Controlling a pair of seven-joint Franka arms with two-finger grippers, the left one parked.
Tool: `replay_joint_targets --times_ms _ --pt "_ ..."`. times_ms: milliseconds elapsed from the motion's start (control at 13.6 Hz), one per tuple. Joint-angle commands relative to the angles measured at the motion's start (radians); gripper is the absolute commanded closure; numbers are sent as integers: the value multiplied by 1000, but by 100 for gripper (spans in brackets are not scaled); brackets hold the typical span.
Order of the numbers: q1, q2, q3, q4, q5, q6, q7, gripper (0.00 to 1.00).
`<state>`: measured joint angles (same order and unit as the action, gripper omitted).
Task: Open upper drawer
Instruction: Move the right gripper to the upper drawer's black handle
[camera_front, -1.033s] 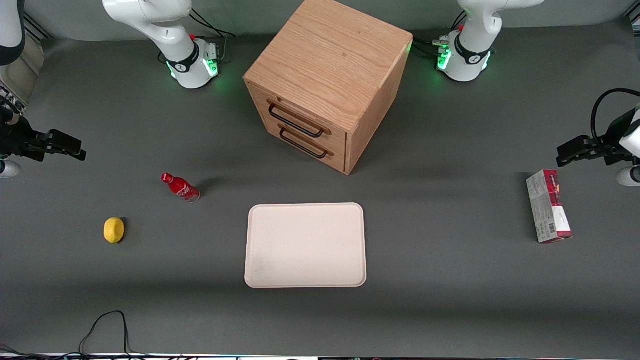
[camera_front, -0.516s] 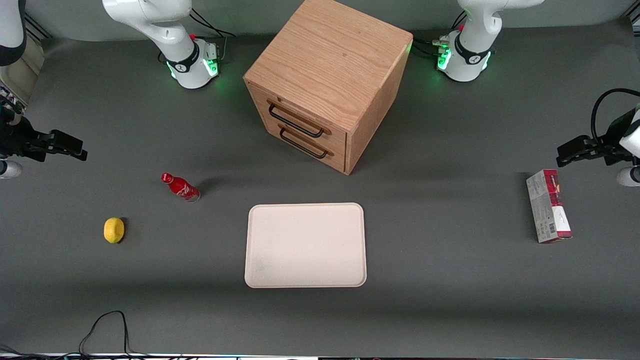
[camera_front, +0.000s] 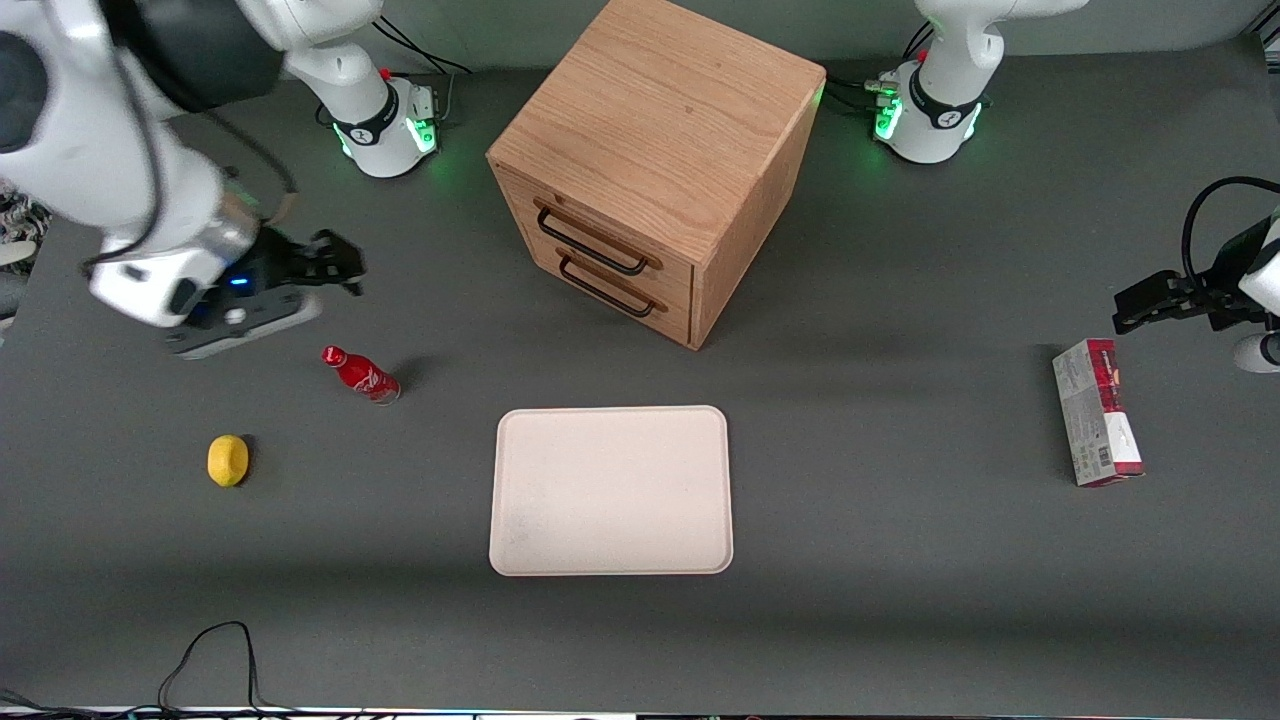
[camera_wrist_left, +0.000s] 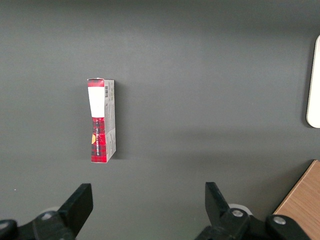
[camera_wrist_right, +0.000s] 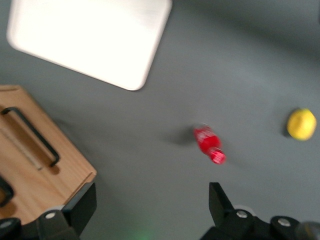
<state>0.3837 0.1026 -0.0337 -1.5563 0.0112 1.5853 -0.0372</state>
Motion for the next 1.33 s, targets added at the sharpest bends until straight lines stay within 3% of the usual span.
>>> replay_joint_targets --times_ms 0,369,664,1033,1254 --pt "122 29 -12 21 13 15 -12 0" --pt "300 58 -12 16 15 56 -99 0" --pt "328 60 -11 12 27 67 -102 0" --pt "345 57 -15 5 166 90 -208 0" --pt "343 58 -18 -1 184 91 -245 0"
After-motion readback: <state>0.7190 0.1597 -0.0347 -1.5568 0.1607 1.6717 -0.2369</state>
